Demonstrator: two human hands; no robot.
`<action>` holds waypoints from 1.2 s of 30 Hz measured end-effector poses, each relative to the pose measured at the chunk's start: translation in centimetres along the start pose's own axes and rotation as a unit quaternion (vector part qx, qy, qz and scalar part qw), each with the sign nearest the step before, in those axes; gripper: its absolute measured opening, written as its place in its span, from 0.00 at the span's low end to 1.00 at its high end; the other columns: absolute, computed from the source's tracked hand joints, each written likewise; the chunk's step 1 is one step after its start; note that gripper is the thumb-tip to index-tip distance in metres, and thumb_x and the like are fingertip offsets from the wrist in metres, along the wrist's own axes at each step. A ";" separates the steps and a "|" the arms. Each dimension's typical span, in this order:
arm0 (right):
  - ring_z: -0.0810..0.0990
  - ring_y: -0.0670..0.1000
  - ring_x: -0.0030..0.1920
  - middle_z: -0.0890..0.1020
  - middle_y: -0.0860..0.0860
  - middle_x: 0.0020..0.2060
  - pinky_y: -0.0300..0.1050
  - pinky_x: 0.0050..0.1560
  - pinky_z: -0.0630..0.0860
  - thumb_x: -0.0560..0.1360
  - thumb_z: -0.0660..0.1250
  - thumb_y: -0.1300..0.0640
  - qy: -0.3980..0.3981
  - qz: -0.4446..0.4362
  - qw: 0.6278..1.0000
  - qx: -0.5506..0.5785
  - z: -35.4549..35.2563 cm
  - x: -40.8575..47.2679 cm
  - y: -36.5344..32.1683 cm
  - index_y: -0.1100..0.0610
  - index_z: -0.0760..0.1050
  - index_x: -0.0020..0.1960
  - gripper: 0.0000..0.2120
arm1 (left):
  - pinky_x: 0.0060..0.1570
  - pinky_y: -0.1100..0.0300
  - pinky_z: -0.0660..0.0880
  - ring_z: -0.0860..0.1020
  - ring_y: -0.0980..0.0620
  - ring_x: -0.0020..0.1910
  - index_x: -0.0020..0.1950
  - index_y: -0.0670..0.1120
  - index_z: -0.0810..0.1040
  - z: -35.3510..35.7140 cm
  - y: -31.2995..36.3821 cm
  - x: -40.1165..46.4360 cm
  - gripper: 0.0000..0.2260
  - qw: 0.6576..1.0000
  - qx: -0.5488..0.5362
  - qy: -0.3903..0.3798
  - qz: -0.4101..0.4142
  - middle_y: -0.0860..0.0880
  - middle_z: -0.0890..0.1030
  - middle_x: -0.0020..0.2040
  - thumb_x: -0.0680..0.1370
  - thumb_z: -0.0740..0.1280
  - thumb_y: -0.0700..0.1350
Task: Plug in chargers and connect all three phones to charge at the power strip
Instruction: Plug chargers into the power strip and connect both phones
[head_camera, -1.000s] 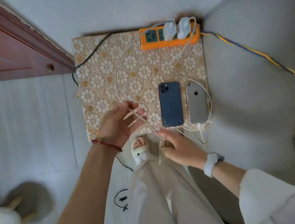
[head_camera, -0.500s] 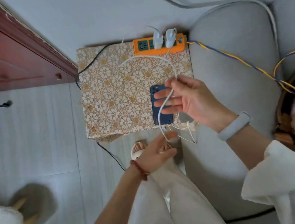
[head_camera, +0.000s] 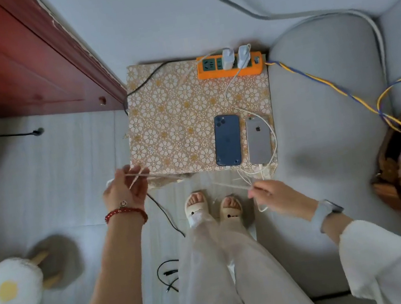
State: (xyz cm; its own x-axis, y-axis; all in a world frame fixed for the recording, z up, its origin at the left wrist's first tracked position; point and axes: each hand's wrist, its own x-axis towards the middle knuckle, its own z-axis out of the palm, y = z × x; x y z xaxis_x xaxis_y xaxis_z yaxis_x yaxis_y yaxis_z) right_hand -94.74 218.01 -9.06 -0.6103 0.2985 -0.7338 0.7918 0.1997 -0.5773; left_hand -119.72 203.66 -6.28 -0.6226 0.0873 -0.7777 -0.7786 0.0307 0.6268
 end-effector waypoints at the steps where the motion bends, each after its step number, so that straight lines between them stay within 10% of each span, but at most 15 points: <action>1: 0.69 0.40 0.31 0.73 0.41 0.32 0.32 0.33 0.65 0.79 0.55 0.56 0.033 -0.004 0.999 0.000 -0.8 -0.1 0.2 0.62 0.76 0.46 0.13 | 0.34 0.63 0.78 0.83 0.49 0.37 0.47 0.41 0.73 -0.5 -0.3 0.3 0.05 0.998 0.054 0.028 -0.019 0.46 0.82 0.41 0.77 0.59 0.40; 4: 0.72 0.38 0.29 0.71 0.41 0.29 0.30 0.35 0.66 0.79 0.56 0.61 0.034 -0.068 0.997 -0.006 -2.5 -0.6 -0.9 0.60 0.77 0.45 0.12 | 0.62 0.49 0.71 0.71 0.39 0.63 0.67 0.37 0.61 -1.3 -2.1 -0.1 0.22 0.923 0.377 0.069 -0.006 0.37 0.69 0.67 0.76 0.62 0.41; 6: 0.73 0.36 0.30 0.74 0.41 0.30 0.28 0.35 0.67 0.78 0.57 0.60 -0.017 -0.114 0.993 -0.018 -2.5 -0.9 -2.5 0.57 0.78 0.44 0.11 | 0.68 0.47 0.61 0.61 0.41 0.70 0.73 0.41 0.51 -0.9 -3.6 -2.2 0.31 0.855 0.492 0.023 0.162 0.38 0.58 0.73 0.75 0.64 0.40; 8: 0.73 0.37 0.28 0.75 0.41 0.30 0.29 0.32 0.67 0.78 0.58 0.59 -0.036 -0.144 0.989 -0.020 -2.1 -0.9 -4.1 0.56 0.79 0.46 0.11 | 0.68 0.49 0.62 0.66 0.46 0.68 0.72 0.44 0.55 0.2 -4.9 -4.3 0.27 0.808 0.501 -0.125 0.284 0.43 0.67 0.69 0.76 0.62 0.42; 11: 0.72 0.38 0.27 0.77 0.38 0.27 0.29 0.30 0.66 0.77 0.60 0.57 0.019 -0.162 0.986 0.025 -2.3 -0.3 -5.4 0.57 0.79 0.47 0.09 | 0.50 0.57 0.75 0.80 0.52 0.42 0.58 0.47 0.76 1.5 -6.1 -6.4 0.11 0.753 0.525 -0.299 0.260 0.53 0.81 0.39 0.78 0.59 0.44; 15: 0.71 0.36 0.29 0.74 0.41 0.30 0.27 0.32 0.67 0.75 0.63 0.55 0.031 -0.149 0.988 0.023 -4.3 -0.1 -4.6 0.52 0.77 0.44 0.04 | 0.27 0.69 0.65 0.69 0.55 0.24 0.38 0.46 0.76 0.7 -5.9 -5.5 0.11 0.812 0.464 -0.156 0.318 0.56 0.70 0.25 0.78 0.58 0.39; 20: 0.70 0.46 0.30 0.75 0.46 0.30 0.39 0.32 0.65 0.75 0.64 0.56 0.161 -0.041 0.986 -0.024 -6.8 0.6 -1.8 0.57 0.78 0.43 0.06 | 0.32 0.59 0.65 0.71 0.53 0.29 0.37 0.46 0.73 -2.4 -5.4 -3.6 0.12 0.863 0.418 0.036 0.280 0.52 0.72 0.28 0.79 0.56 0.42; 24: 0.66 0.47 0.26 0.72 0.48 0.25 0.38 0.29 0.63 0.75 0.64 0.55 0.152 -0.084 0.985 -0.018 -6.4 0.6 -3.1 0.59 0.80 0.41 0.10 | 0.52 0.49 0.74 0.78 0.42 0.51 0.53 0.45 0.76 -2.5 -6.3 -3.6 0.09 0.789 0.548 -0.042 0.275 0.44 0.80 0.49 0.76 0.60 0.39; 27: 0.65 0.45 0.26 0.75 0.54 0.28 0.34 0.28 0.64 0.75 0.63 0.54 0.043 -0.146 0.987 -0.061 -4.6 0.3 -5.3 0.62 0.80 0.42 0.13 | 0.69 0.41 0.60 0.63 0.42 0.70 0.73 0.44 0.52 -0.3 -6.7 -4.1 0.34 0.718 0.602 -0.167 0.307 0.41 0.64 0.71 0.73 0.67 0.46; 30: 0.67 0.49 0.28 0.70 0.51 0.26 0.39 0.31 0.63 0.75 0.64 0.52 0.000 -0.178 0.980 -0.093 -3.5 -0.1 -6.3 0.60 0.74 0.31 0.17 | 0.71 0.39 0.54 0.51 0.44 0.74 0.70 0.48 0.36 1.9 -6.4 -4.9 0.46 0.713 0.575 -0.167 0.365 0.41 0.51 0.75 0.69 0.71 0.49; 33: 0.67 0.48 0.29 0.70 0.49 0.27 0.43 0.33 0.63 0.76 0.63 0.52 -0.028 -0.177 0.974 -0.137 -3.7 -0.3 -6.4 0.57 0.76 0.33 0.15 | 0.71 0.38 0.48 0.46 0.42 0.74 0.70 0.50 0.38 2.7 -5.2 -4.9 0.48 0.697 0.569 -0.101 0.424 0.39 0.46 0.75 0.67 0.72 0.52; 36: 0.67 0.44 0.31 0.70 0.45 0.29 0.40 0.34 0.61 0.76 0.62 0.53 -0.013 -0.179 0.973 -0.143 -4.2 -0.4 -6.7 0.55 0.81 0.51 0.11 | 0.68 0.37 0.43 0.47 0.39 0.73 0.72 0.52 0.53 2.8 -4.9 -5.4 0.38 0.577 0.643 -0.161 0.478 0.45 0.53 0.74 0.68 0.70 0.56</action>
State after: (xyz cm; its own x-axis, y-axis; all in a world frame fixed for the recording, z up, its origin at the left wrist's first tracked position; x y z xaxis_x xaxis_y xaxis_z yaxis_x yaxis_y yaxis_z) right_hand -99.68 220.47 -3.38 -0.8460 0.1381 -0.5149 0.5002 0.5398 -0.6771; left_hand -112.36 205.83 -5.01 -0.5116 0.8498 -0.1272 0.7382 0.5104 0.4410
